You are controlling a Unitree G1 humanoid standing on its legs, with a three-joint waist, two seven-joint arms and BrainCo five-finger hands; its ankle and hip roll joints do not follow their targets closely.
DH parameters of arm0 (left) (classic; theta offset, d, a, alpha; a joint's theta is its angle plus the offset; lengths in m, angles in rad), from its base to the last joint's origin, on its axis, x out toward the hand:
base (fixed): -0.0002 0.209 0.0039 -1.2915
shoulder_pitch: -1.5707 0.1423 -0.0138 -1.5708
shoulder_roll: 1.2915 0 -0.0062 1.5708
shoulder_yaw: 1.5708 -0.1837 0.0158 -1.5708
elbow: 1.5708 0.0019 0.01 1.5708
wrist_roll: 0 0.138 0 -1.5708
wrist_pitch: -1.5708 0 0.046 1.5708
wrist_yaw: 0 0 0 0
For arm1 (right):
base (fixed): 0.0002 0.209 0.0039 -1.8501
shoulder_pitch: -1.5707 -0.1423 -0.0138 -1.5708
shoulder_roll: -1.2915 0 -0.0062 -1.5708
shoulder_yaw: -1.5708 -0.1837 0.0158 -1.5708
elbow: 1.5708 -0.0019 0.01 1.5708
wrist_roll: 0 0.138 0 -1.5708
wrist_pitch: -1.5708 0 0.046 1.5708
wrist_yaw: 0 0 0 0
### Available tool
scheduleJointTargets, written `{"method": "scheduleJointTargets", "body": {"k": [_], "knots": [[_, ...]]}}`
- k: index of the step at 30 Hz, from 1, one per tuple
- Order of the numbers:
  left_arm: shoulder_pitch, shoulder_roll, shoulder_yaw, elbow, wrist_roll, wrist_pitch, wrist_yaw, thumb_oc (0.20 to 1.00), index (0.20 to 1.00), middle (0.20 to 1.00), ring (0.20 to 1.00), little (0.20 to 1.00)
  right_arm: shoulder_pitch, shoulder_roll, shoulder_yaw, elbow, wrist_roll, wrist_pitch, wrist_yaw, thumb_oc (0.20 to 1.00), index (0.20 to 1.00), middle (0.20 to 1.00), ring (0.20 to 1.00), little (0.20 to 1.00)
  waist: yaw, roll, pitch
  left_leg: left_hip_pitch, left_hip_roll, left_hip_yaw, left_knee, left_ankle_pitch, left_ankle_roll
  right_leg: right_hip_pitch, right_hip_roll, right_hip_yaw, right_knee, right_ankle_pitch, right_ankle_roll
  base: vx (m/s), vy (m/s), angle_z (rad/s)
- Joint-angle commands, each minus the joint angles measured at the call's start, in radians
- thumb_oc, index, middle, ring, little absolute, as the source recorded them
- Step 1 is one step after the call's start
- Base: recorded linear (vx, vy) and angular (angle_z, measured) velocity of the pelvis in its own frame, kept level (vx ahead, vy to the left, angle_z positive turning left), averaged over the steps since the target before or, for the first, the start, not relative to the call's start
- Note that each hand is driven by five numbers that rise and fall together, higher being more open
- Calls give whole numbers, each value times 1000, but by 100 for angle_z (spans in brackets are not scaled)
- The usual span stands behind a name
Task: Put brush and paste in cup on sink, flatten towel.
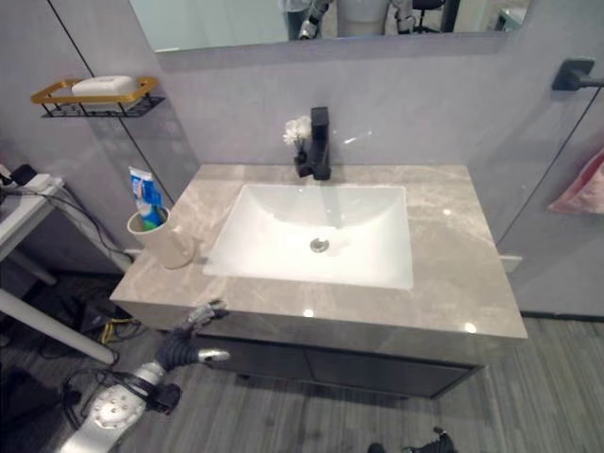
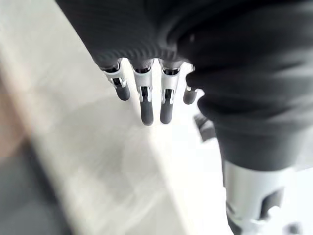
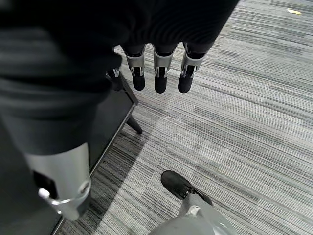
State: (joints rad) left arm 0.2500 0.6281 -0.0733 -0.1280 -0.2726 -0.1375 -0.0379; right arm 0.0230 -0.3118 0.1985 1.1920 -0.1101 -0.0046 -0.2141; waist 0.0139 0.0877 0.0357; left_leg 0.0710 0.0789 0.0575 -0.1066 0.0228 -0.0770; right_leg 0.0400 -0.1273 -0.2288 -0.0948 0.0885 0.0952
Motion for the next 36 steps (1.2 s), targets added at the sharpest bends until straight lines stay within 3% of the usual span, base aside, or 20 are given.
{"method": "scheduleJointTargets", "body": {"k": [1,9,21,36], "knots": [[-49,82,63,-43,-75,-74,37,200,200,200,200,200,-60,15,10,16,22,-22,-29,1000,1000,1000,1000,1000,5,-43,-1,-40,6,9,19,20,-30,60,-47,17,8,-4,27,-2,-10,12],[-50,113,185,3,-45,-67,110,200,200,200,200,200,-51,22,-8,32,47,-15,-31,1000,1000,1000,1000,1000,14,-46,-4,-36,3,-4,19,23,-34,75,-49,-5,8,-9,23,9,-6,9],[-102,121,173,163,-175,-27,95,200,200,200,200,200,-9,8,-35,37,63,-2,-15,1000,1000,1000,1000,1000,-10,-43,4,-35,0,16,19,15,-29,56,-55,18,8,0,32,8,5,-1],[-203,102,153,272,-160,-26,146,200,200,200,200,200,19,-3,-29,13,54,0,-8,1000,1000,1000,1000,1000,-43,-52,21,-71,-1,57,19,10,-24,-21,-59,79,8,18,46,38,17,-13]]}}
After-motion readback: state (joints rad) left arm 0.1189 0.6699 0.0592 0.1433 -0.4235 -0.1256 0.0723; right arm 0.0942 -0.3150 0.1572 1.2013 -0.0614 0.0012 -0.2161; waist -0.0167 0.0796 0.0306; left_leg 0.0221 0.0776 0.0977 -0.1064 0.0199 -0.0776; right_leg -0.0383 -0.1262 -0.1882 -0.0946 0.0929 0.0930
